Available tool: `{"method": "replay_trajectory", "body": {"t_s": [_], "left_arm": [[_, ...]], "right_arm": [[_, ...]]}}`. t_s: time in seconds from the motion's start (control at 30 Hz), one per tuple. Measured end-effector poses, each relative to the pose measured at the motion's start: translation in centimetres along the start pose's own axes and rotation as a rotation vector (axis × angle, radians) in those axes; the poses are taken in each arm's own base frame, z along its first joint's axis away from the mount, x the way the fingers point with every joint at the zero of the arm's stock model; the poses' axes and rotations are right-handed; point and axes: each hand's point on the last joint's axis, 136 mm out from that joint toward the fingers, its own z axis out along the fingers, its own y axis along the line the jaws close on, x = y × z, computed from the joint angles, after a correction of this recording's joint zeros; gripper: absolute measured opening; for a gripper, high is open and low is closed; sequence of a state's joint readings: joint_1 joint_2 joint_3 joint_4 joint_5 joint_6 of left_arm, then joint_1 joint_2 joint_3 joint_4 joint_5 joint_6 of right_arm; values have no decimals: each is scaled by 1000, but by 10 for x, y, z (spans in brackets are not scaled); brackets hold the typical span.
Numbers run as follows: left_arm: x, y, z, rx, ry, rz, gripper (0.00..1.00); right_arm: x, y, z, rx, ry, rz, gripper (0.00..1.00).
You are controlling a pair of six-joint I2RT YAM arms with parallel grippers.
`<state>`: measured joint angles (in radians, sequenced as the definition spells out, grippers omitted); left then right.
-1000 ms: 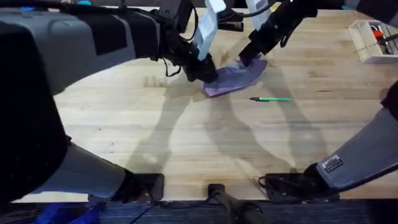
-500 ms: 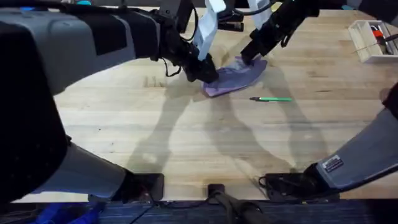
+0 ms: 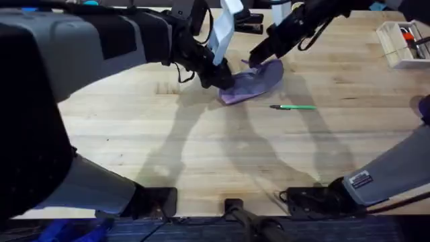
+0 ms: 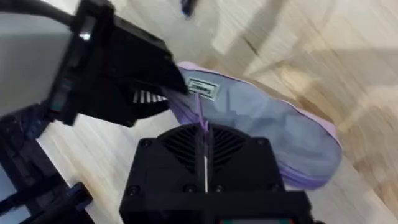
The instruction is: Unzip the bag, pick up the pens from the table one at a time and place them inside, then zip the bag closed.
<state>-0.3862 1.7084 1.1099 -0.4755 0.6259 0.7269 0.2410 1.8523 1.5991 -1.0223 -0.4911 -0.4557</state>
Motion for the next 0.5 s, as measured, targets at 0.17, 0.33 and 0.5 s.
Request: {"method": "replay_trajectory", "body": {"t_s": [0.17, 0.33, 0.5], "left_arm": [[1, 1, -1, -4, 1, -1, 42], [1, 0, 0, 1, 4, -1, 42], [1, 0, 0, 1, 0, 0, 42]], "right_arm": [[-11, 25, 12, -43, -8, -56, 34], [-28, 60, 25, -106, -41, -139, 33], [-28, 60, 25, -111, -41, -118, 33]]}}
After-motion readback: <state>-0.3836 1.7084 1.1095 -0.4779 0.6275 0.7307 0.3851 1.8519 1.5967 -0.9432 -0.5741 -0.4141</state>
